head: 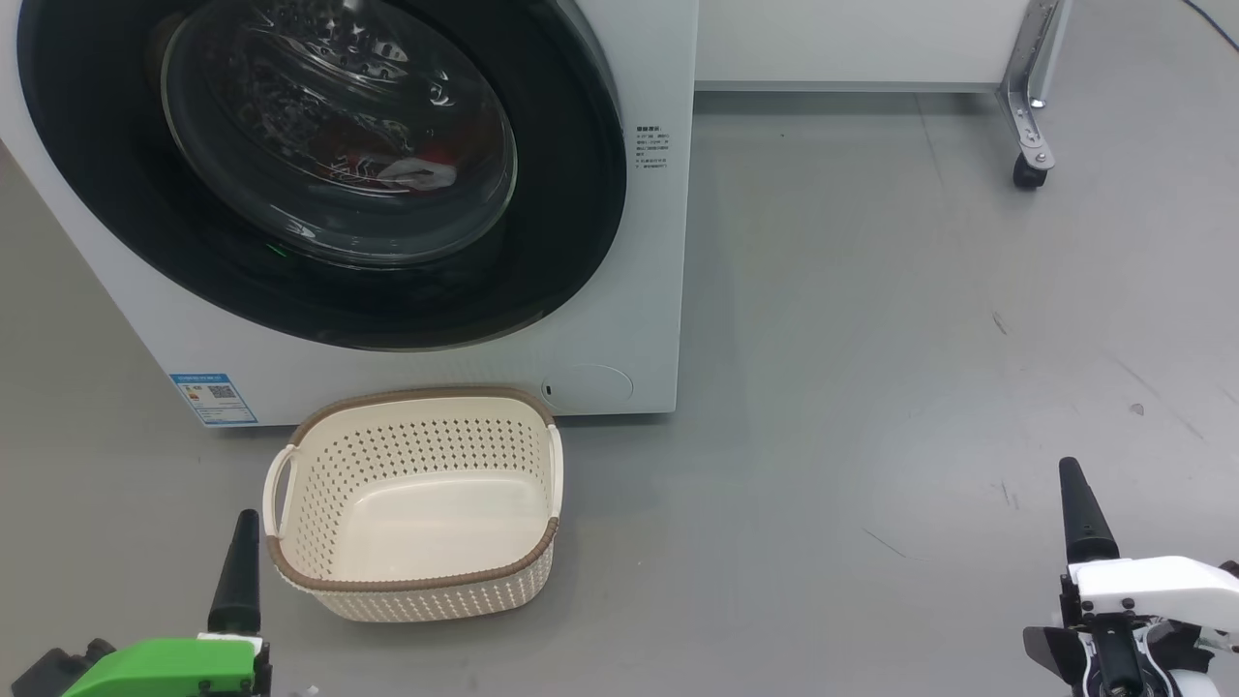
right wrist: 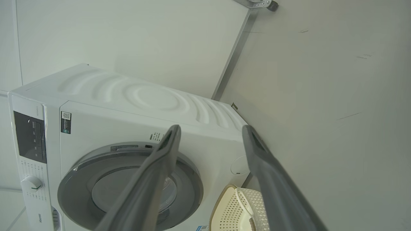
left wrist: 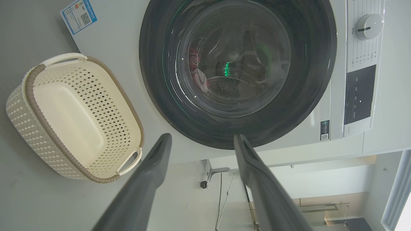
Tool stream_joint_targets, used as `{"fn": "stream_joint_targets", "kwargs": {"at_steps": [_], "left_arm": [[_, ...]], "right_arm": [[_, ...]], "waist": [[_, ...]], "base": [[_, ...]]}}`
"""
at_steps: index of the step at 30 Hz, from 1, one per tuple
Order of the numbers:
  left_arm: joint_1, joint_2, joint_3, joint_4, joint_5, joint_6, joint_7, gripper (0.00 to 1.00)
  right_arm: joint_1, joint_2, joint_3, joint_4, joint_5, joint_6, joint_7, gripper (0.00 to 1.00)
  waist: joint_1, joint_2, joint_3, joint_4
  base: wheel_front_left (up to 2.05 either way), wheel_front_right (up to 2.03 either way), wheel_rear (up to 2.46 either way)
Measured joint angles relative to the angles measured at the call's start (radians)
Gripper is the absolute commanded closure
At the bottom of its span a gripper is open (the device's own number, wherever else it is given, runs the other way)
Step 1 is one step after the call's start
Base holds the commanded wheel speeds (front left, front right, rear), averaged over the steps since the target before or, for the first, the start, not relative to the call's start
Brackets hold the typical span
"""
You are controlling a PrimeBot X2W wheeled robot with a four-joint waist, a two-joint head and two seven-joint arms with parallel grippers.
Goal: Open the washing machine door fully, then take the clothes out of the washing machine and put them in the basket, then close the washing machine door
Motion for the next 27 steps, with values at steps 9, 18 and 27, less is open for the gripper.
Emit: {"fn": "stream_joint_targets", "kwargs": {"at_steps": [9,18,27], "left_arm": [[-0.003,-0.003,-0.001,-0.031,0.134,0.008,-0.022,0.0],[-0.003,-0.007,-0.03,-0.076,0.353,0.017,-0.044,0.0],[-0.003,-0.012,-0.073,-0.095,0.575,0.043,-0.068,0.0]], "right_arm": [[0.0,0.0,0.03,-0.034,-0.142,-0.012,-0.024,0.0],[0.0,-0.002,0.071,-0.068,-0.309,-0.042,-0.052,0.0],[0.0,-0.01,0.111,-0.085,-0.462,-0.064,-0.079,0.0]], "waist": [[0.0,0.0,-0.002,0.002],[0.0,0.0,-0.005,0.003],[0.0,0.0,-0.005,0.0]], "base": [[0.0,0.0,0.0],[0.0,0.0,0.0],[0.0,0.0,0.0]]}}
